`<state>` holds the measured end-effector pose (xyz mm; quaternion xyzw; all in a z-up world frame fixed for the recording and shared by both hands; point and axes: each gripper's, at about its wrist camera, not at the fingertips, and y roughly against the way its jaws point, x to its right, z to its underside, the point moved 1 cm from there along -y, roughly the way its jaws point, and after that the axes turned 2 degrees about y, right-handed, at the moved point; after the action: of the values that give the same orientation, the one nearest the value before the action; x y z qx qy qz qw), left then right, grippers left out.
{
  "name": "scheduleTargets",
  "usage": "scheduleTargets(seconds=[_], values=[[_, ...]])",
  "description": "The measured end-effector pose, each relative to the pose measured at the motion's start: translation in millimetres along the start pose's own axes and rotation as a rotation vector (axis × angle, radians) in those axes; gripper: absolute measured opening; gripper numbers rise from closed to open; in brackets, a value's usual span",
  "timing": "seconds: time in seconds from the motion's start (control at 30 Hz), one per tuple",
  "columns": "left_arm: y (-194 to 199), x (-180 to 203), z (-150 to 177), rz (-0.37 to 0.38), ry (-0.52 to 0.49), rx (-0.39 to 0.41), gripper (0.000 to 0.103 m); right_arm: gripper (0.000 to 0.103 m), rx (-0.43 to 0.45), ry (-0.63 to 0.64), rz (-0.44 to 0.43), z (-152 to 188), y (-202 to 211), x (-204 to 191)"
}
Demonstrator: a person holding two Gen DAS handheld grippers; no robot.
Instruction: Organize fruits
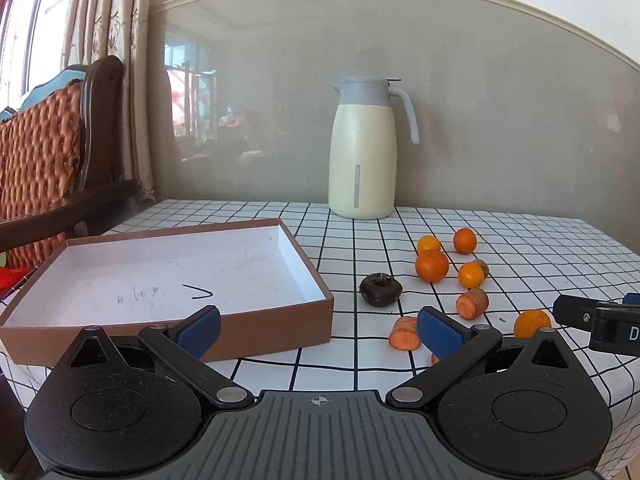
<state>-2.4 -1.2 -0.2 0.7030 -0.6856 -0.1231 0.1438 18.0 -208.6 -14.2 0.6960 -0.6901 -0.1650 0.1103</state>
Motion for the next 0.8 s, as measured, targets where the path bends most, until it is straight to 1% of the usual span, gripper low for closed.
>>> scheduleTargets(seconds=[0.3, 0.63, 0.8], values=[[1.7, -0.2, -1.5, -0.003, 0.008, 0.016, 0.103, 0.097, 0.003, 0.024, 0.003, 1.3, -1.4, -4.6], [1.1, 0.3, -1.5, -0.01, 0.006, 0.018, 0.103, 0.097, 0.005, 0.019, 0.002, 1.6, -1.4, -3.1], [3.5, -0.5, -2.4, -0.013, 0.006, 0.034, 0.103, 0.097, 0.006, 0.02, 0.003, 1.7, -1.2, -3.0]])
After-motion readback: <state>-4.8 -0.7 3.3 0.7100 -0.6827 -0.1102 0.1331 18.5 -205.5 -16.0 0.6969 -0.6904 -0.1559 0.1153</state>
